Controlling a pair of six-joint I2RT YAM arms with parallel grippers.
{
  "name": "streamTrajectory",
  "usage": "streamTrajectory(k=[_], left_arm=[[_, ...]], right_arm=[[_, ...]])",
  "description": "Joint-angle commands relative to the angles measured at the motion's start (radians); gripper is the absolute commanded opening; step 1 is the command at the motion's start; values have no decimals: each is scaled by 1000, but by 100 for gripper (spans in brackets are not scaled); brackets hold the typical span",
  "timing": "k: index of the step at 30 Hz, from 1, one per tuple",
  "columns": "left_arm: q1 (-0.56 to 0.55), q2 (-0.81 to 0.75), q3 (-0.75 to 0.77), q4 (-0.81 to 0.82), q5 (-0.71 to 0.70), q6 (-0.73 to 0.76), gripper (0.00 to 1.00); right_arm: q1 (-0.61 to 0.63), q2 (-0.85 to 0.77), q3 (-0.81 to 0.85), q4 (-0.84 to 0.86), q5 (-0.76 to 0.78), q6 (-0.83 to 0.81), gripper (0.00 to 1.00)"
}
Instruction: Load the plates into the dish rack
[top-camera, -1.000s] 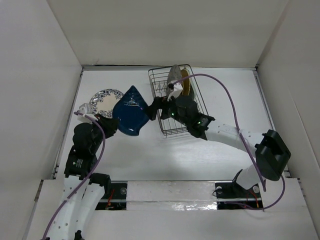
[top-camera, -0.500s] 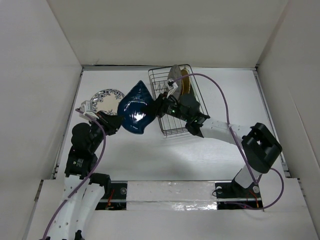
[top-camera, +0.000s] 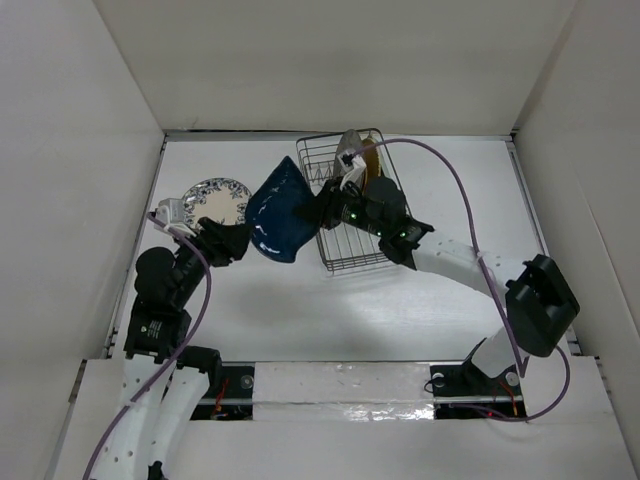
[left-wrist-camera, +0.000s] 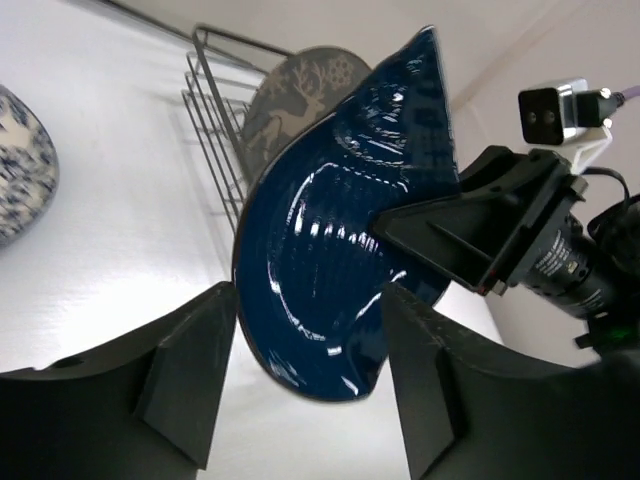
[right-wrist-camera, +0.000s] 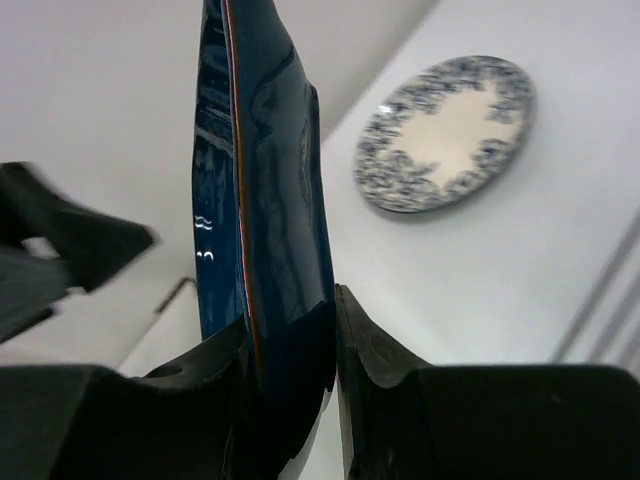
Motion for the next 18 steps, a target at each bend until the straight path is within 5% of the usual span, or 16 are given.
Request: streamTrajectory(k=[1, 11, 18], left_arm=[[-3, -22, 125, -10, -32, 135, 57], [-49, -99, 43, -36, -60, 272, 46], [-78, -119, 12, -38, -57, 282, 44]], right_arm=[[-44, -81, 174, -164, 201, -145, 0], [-82, 96, 588, -746, 737, -435, 0], [-92, 331, 922, -959, 892, -524, 0]])
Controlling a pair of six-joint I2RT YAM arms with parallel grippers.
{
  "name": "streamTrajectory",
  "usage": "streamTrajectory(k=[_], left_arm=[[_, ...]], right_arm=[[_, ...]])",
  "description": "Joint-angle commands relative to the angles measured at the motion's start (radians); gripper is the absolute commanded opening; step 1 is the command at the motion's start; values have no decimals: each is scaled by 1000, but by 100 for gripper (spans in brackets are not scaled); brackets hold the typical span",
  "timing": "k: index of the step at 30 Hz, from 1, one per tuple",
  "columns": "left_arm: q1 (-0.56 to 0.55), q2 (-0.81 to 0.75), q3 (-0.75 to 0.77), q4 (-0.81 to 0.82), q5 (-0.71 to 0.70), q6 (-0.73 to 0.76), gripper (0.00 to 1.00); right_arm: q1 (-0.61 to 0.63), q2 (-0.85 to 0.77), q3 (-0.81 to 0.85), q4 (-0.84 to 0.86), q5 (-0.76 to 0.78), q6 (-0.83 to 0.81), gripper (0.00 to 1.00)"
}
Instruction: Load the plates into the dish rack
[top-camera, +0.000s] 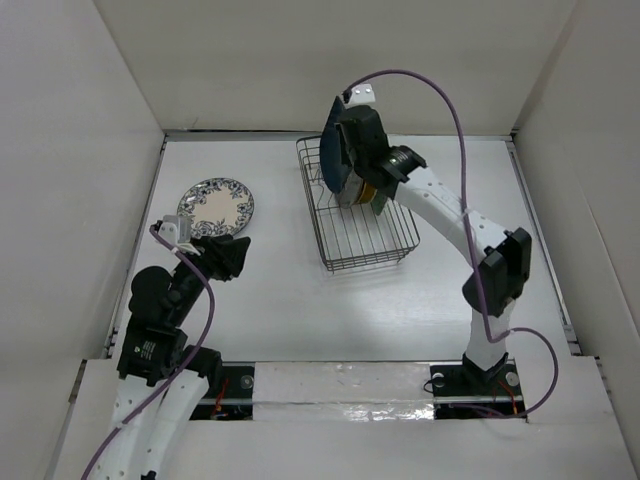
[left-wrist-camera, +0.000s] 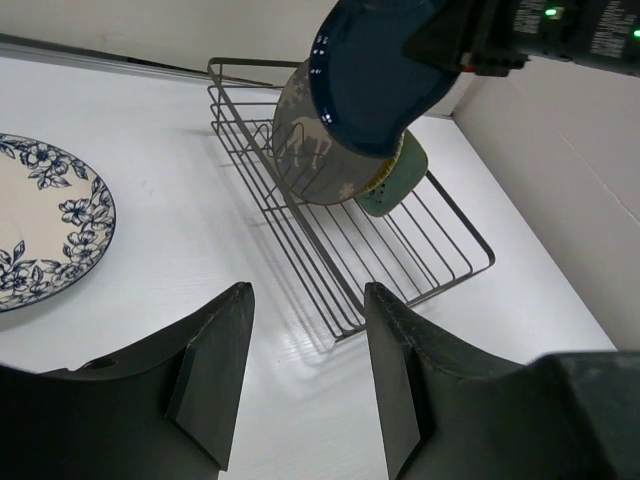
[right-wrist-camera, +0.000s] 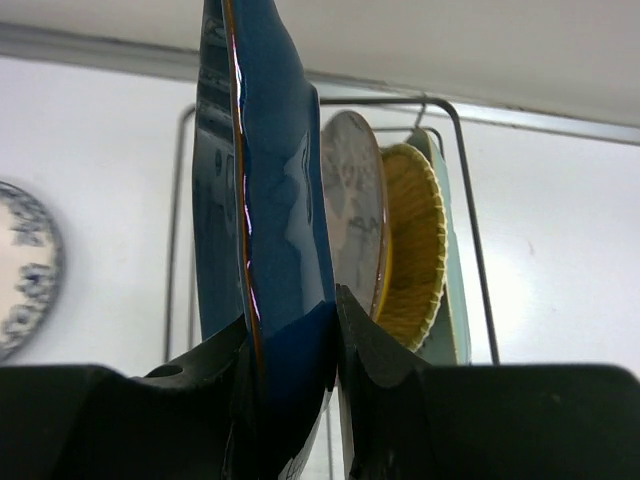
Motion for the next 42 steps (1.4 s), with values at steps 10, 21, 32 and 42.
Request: streamTrajectory(k=[10, 21, 32, 42], left_arm=[[-36, -22, 0, 34, -14, 15, 39], [-45, -6, 8, 28, -30, 15, 38], [-45, 8, 8, 27, -37, 15, 38], [-45, 22, 6, 31, -38, 17, 38]], right_arm=[[-16, 327, 474, -275, 216, -126, 0], [-16, 297, 411, -191, 319, -142, 0], [-25, 342, 388, -197, 264, -134, 0], [-16, 434, 414, -187, 163, -127, 0]])
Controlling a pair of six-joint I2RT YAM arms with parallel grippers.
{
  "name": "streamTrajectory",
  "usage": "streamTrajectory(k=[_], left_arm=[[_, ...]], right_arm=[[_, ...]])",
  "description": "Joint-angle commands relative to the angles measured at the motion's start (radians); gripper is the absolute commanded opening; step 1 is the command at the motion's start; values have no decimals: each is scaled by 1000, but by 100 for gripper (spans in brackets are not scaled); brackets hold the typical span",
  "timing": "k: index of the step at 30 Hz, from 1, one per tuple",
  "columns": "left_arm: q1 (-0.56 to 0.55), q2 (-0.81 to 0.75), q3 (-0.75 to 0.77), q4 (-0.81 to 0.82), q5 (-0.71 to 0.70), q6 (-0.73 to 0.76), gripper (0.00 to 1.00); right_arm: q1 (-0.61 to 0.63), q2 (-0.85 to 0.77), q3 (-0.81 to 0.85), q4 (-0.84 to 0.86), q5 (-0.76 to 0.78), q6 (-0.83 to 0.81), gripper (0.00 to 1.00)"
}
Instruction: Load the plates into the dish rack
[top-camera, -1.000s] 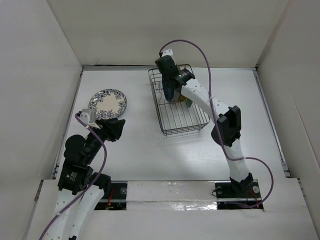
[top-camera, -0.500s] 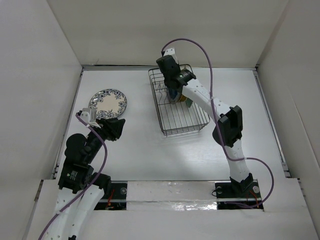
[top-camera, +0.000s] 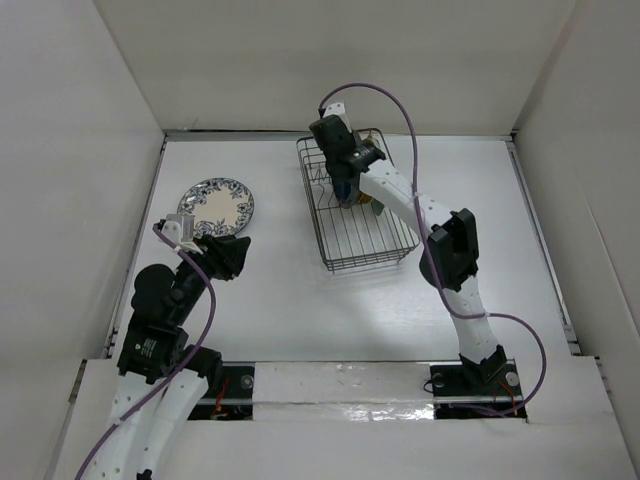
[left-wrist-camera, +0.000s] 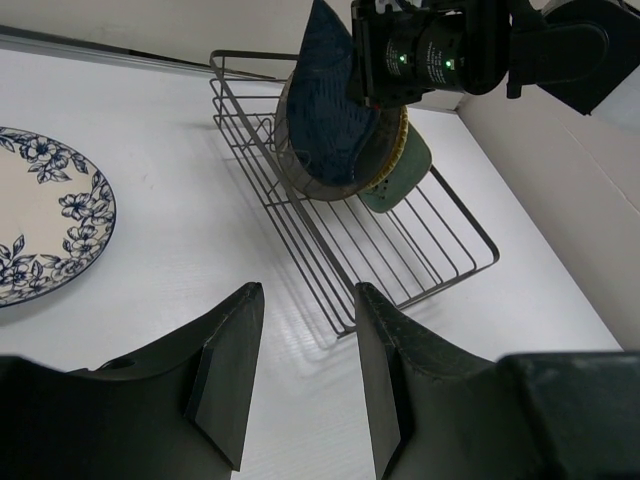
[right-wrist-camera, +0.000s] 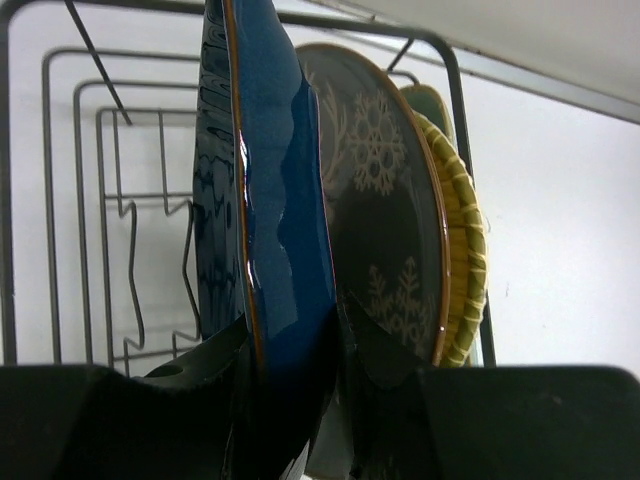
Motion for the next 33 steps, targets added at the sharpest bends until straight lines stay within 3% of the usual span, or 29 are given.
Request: streamTrajectory(k=[1, 7, 13, 22, 26, 28, 33], left_arm=[[-5, 11, 6, 34, -5, 11, 38], [-5, 16, 6, 33, -17, 11, 39], [-5, 20, 4, 33, -31, 11, 39], [26, 81, 16, 56, -13, 9, 40], [26, 106, 29, 56, -16, -1, 41], [26, 120, 36, 56, -42, -18, 43], [26, 172, 62, 60, -86, -67, 47]], right_arm=[[1, 26, 48, 60, -2, -12, 0], [1, 69, 56, 66, -43, -6, 0], [11, 155, 170, -6, -51, -22, 0], [32, 165, 117, 68, -63, -57, 6], [32, 161, 157, 80, -83, -57, 27], [32, 137, 139, 103, -92, -57, 45], [32, 60, 61, 172, -106, -51, 65]])
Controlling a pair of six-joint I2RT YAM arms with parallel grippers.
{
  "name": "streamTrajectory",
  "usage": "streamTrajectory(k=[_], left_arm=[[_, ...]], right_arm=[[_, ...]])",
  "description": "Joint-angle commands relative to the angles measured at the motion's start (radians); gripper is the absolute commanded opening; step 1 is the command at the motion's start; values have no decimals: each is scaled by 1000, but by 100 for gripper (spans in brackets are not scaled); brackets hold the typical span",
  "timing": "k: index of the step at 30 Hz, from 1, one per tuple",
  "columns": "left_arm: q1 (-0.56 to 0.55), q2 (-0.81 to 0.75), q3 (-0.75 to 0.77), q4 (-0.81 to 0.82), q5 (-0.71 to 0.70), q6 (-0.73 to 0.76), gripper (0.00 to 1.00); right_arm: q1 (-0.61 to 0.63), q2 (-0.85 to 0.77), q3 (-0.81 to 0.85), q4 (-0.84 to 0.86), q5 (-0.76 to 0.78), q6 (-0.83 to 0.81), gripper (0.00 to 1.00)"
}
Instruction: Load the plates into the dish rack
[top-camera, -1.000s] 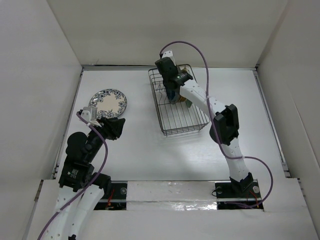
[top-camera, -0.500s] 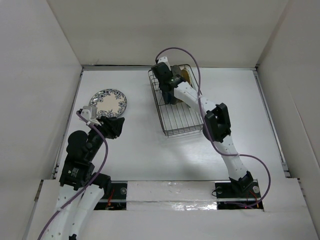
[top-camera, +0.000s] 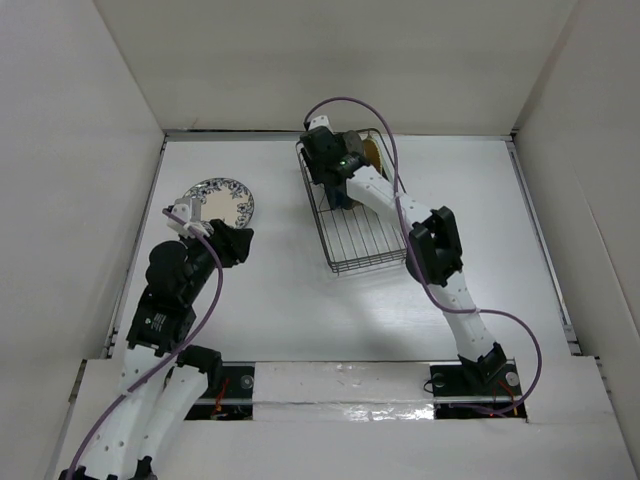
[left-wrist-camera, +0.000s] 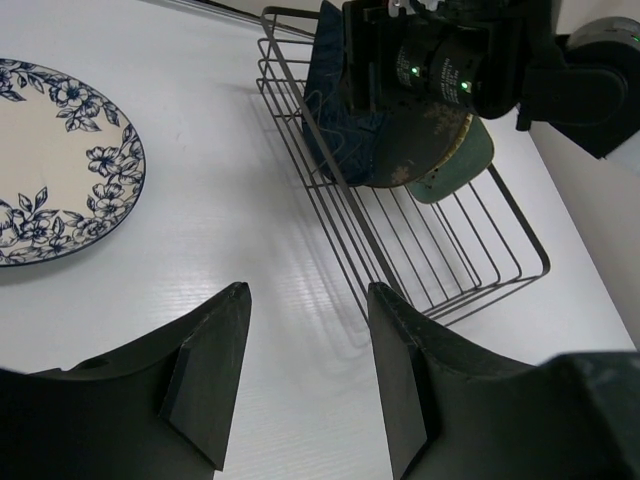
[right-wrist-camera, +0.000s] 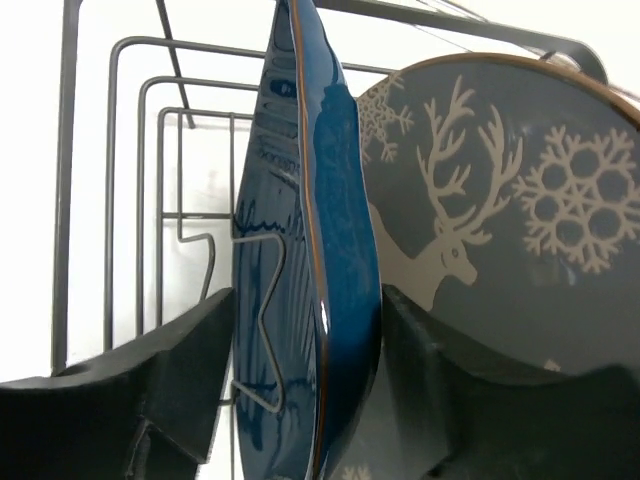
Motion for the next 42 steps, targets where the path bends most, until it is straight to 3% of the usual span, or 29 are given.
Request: streamTrajectory(k=[1, 6, 11, 12, 14, 15, 16, 17, 21, 23, 24, 26, 27, 28, 29, 31, 39, 42], left_arm=[[5, 58, 60, 58, -33, -44, 47], [14, 181, 83, 105, 7, -119, 45], [15, 293, 84, 177, -30, -182, 36], [15, 305, 83, 178, -81, -196, 29], [15, 348, 76, 225, -111, -227, 24], [15, 364, 74, 233, -155, -242, 12], [27, 400, 68, 243, -157, -275, 5], [27, 423, 65, 274, -157, -286, 0], [96, 549, 80, 311, -148, -346, 0], [187, 604, 80, 331, -150, -381, 13], [230, 618, 74, 343, -102, -391, 26], [341, 657, 48, 375, -68, -414, 37], [369, 669, 41, 386, -54, -420, 46], [390, 692, 33, 382, -63, -424, 48], [422, 703, 27, 369, -70, -428, 49], [441, 720, -2, 366, -112, -438, 49], [524, 914, -1, 405, -134, -455, 53], [556, 1005, 13, 438, -75, -477, 52]], right_arm=[[12, -124, -42, 107, -26, 0, 68], [3, -359, -237, 260, -127, 24, 78], [3, -616, -580, 459, -265, 61, 81], [3, -661, -635, 493, -283, 70, 75], [12, -793, -750, 567, -369, 101, 42], [21, -833, -854, 648, -395, 111, 1], [30, -903, -899, 681, -420, 139, 0], [30, -931, -939, 743, -472, 151, 0], [59, -1014, -1029, 811, -553, 184, 0], [59, -1045, -1026, 801, -581, 194, 7], [59, -1057, -1026, 794, -634, 207, 11], [43, -1080, -1041, 835, -806, 275, 18], [43, -1103, -1053, 868, -852, 298, 29], [43, -1111, -1067, 900, -894, 318, 36], [71, -1114, -1073, 926, -940, 343, 45], [92, -1112, -1061, 913, -943, 349, 49], [101, -1143, -1070, 905, -931, 352, 51], [101, -1152, -1088, 940, -932, 385, 51]])
